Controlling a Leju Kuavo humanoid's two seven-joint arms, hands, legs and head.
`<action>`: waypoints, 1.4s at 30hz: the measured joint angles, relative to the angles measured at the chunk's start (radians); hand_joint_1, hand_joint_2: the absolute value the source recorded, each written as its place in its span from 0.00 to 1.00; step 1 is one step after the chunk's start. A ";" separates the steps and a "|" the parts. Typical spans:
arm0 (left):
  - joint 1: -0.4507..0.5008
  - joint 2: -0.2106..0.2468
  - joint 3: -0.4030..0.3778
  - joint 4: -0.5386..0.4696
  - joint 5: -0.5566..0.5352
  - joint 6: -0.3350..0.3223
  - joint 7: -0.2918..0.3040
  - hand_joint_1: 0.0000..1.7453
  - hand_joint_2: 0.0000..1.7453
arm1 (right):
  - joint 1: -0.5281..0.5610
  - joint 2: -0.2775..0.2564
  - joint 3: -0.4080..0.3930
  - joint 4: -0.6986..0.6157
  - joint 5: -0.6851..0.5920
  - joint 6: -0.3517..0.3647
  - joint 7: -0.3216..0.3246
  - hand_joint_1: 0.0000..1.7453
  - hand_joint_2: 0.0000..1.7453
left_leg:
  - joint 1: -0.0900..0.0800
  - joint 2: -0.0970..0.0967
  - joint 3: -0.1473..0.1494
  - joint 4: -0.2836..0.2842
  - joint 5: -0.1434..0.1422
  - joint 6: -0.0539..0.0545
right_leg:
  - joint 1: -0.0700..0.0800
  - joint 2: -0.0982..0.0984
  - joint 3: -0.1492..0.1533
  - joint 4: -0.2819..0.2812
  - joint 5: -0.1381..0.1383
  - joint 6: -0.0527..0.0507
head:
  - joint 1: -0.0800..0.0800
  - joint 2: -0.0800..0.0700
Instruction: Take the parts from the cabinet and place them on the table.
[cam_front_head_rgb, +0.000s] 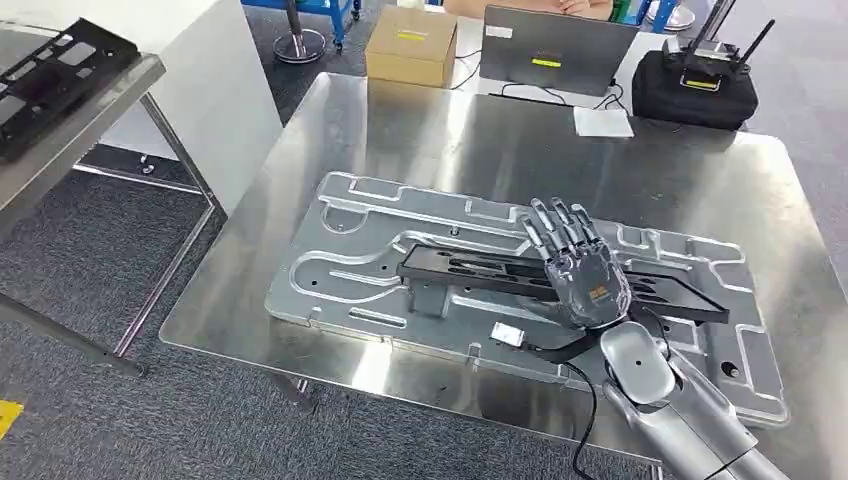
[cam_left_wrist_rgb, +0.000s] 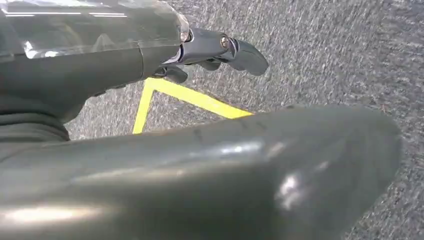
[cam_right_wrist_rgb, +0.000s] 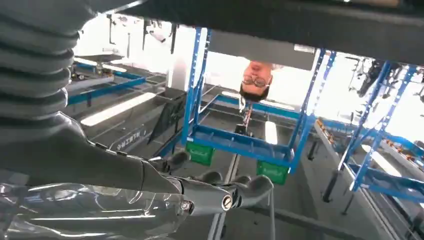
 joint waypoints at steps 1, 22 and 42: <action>0.000 0.000 0.000 0.000 0.000 -0.001 0.000 0.00 0.00 | 0.010 0.003 -0.007 0.003 0.000 -0.001 -0.005 0.00 0.00 | 0.000 -0.001 0.000 0.002 -0.002 -0.001 | -0.003 0.000 -0.029 0.042 0.002 0.004 | 0.000 0.000; 0.000 -0.003 0.000 0.000 0.012 -0.024 -0.025 0.00 0.00 | 0.216 0.332 -0.257 -0.039 -0.172 0.111 -0.212 0.00 0.00 | -0.005 0.002 0.026 0.039 -0.060 -0.029 | 0.007 0.000 0.079 -0.237 0.161 -0.039 | -0.001 0.000; 0.006 0.000 0.009 0.000 0.045 -0.060 -0.037 0.00 0.00 | 0.314 0.448 -0.252 -0.065 -0.375 0.000 -0.353 0.00 0.00 | -0.004 0.003 0.020 0.036 -0.052 -0.037 | -0.001 -0.008 0.101 -0.261 0.166 -0.043 | 0.003 0.000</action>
